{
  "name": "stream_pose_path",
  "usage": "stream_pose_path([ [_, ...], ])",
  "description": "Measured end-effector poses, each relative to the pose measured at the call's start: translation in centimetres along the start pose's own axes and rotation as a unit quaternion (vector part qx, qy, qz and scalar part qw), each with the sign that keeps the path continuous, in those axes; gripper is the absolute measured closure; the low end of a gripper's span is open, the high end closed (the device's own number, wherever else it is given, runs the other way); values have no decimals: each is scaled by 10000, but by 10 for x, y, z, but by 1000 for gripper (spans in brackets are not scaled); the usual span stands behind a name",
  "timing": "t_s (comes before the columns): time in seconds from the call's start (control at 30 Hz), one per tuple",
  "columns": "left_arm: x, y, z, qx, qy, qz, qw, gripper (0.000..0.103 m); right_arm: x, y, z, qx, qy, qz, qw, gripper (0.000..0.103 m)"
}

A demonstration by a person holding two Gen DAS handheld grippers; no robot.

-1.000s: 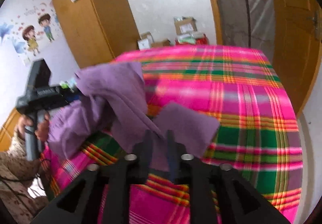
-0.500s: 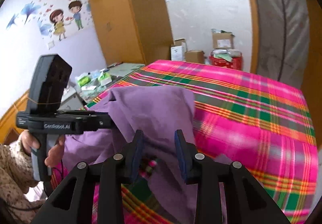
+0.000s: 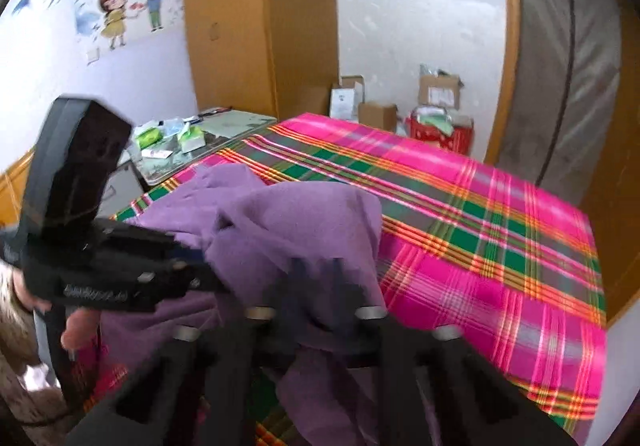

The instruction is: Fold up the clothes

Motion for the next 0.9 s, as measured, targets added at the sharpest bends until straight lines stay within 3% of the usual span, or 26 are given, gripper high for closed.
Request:
stream_pose_path([
  [0.6,20,-4,-19,297,407,-24,9987,96,-6,-88,23,841,-382,-721,9931,100],
  [0.9,27,-8,-26,541,558,-15,9970,99,17,-132,11,975,-95,-1061,9895,100],
])
Point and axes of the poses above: each gripper's, at about its wrist camera, not at the fingertips, and x roughly the way its jaws point, y to its left, z to its top, the point moved 10 cm from there along x, roughly the way its jaws point, and after that the axes turned 12 degrees about -x, right-handed, at the moved point
